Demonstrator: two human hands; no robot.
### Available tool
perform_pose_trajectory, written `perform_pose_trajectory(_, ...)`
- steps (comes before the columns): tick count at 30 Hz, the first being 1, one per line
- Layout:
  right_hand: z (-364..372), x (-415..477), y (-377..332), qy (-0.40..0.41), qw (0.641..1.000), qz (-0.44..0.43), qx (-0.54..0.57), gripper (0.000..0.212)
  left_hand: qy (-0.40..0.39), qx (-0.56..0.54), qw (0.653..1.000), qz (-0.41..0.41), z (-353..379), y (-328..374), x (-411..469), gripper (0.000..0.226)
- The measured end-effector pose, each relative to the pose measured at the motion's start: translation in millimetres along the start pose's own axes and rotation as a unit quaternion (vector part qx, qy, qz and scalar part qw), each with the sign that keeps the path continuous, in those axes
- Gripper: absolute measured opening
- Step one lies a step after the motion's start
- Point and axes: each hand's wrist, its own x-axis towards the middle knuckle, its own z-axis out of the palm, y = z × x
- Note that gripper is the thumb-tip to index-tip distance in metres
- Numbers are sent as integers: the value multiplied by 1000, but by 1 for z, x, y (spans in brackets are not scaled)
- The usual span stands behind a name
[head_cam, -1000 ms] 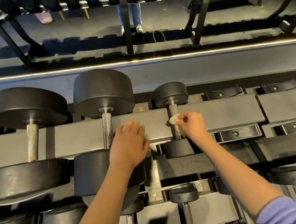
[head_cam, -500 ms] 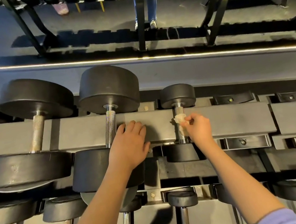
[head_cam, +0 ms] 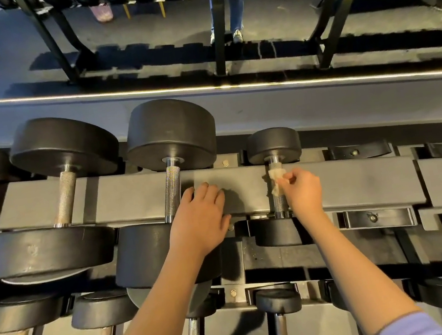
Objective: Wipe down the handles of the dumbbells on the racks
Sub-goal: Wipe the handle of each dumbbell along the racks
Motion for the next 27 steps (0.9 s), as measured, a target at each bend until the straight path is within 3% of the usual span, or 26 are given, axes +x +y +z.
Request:
perform_pose_trajectory(3,-1,-3,4,-17,1000,14,-15,16,2,3,1000,-1,1,0,1,55)
perform_pose_trajectory(12,0,17,-28,54,997,2,52,11,9,4,1000,8,1,-1,0,54)
perform_pose_trajectory(20,-8,-15,-1,-58,995,83,-18,14,17,2,1000,13,3,-1,1,54)
perform_pose_trajectory(27,-3,-4,-14,12,998,37,58,11,25,-4,999,19,5,-2,1,55)
